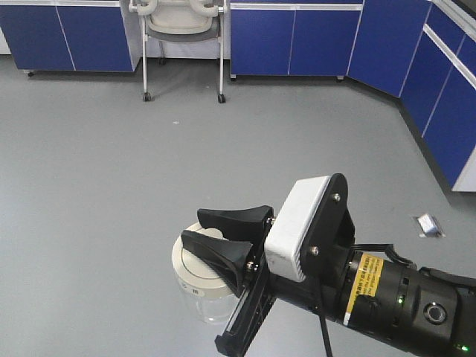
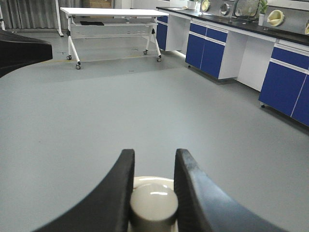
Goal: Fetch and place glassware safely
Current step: 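Keep holding the jar while driving toward the blue cabinets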
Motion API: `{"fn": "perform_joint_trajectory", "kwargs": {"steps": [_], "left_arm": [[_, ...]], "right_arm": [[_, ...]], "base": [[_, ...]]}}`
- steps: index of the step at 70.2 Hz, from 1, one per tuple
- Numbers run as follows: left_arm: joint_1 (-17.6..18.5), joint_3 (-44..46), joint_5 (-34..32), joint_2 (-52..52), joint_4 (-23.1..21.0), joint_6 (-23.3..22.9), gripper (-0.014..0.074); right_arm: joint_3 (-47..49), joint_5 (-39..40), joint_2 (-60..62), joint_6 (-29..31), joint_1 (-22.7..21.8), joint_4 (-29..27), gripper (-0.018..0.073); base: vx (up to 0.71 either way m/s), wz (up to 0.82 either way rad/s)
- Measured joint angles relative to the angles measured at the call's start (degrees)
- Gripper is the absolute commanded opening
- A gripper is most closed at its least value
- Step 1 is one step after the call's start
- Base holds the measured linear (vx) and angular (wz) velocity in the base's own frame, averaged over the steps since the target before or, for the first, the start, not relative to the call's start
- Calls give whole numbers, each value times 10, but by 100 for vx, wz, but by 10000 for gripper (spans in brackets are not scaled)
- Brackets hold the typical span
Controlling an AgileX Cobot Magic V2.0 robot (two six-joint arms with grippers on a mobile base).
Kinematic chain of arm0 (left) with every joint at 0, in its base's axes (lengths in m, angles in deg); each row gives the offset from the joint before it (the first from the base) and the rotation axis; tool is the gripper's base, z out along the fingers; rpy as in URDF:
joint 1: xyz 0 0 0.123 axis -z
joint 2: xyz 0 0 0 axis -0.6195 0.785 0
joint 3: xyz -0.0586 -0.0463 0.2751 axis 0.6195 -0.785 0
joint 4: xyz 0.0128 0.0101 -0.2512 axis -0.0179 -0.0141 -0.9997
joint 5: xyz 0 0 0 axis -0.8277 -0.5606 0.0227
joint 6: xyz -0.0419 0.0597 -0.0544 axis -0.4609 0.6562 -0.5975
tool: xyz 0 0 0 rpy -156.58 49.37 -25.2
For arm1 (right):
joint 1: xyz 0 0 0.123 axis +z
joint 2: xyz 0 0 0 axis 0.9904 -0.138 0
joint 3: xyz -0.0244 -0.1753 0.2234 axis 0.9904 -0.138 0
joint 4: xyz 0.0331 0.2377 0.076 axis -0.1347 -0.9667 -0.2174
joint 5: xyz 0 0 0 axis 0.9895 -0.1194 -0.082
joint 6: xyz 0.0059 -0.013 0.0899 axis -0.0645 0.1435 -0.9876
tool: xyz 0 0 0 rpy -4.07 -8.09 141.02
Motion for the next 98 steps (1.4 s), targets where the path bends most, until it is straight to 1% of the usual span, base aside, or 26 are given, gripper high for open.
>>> {"fn": "perform_joint_trajectory", "kwargs": {"steps": [56, 98], "left_arm": [[0, 0, 0, 0, 0, 0, -7], [0, 0, 0, 0, 0, 0, -7]], "right_arm": [[0, -4, 0, 0, 0, 0, -1], [0, -8, 0, 0, 0, 0, -1]], "base": [[52, -1], [44, -2]]}}
